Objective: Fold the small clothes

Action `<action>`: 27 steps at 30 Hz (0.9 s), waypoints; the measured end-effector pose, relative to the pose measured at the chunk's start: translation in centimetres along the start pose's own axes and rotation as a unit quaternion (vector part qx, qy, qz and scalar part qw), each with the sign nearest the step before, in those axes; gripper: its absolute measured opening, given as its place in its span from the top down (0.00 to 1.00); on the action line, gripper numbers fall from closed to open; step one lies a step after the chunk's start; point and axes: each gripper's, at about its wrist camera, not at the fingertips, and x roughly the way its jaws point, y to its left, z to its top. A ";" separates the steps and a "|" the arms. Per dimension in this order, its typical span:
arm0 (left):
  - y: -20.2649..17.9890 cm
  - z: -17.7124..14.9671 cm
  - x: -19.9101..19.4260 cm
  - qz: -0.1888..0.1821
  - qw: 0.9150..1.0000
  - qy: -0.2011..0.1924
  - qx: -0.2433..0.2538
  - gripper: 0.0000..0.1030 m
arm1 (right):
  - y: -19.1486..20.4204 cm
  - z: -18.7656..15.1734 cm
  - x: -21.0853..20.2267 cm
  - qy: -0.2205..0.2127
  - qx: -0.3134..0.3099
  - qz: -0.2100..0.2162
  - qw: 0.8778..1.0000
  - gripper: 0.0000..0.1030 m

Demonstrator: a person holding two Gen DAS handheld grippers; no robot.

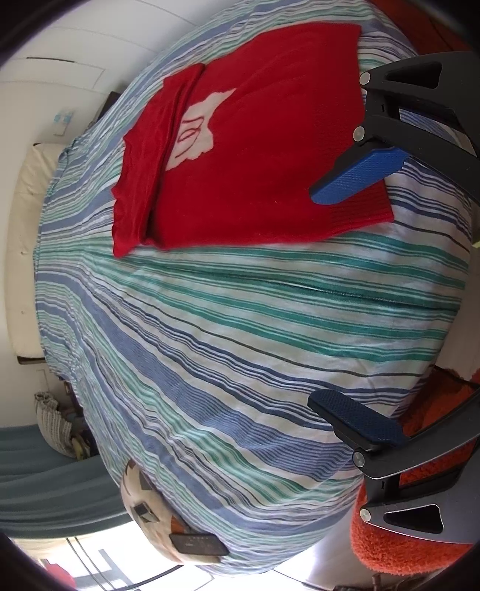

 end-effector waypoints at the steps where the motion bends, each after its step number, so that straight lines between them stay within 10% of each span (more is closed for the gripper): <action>1: 0.0 0.0 0.1 0.000 1.000 0.001 0.000 0.02 | 0.0 0.0 0.0 0.000 0.000 0.000 1.000 0.01; 12: 3.9 0.8 0.5 -0.064 0.995 0.032 -0.070 0.02 | -2.8 1.7 -1.7 -0.019 0.053 0.023 0.998 0.01; 19: -0.1 -0.8 2.8 -0.152 0.982 0.114 -0.005 0.05 | -2.2 0.6 0.3 0.113 0.089 0.188 0.972 0.12; 25: -2.7 -1.3 5.3 -0.154 0.973 0.170 0.012 0.42 | 0.7 -1.8 5.1 0.192 0.087 0.215 0.954 0.26; 27: -3.2 -1.3 5.5 -0.159 0.971 0.178 0.020 0.79 | 1.2 -2.5 6.9 0.211 0.098 0.215 0.949 0.45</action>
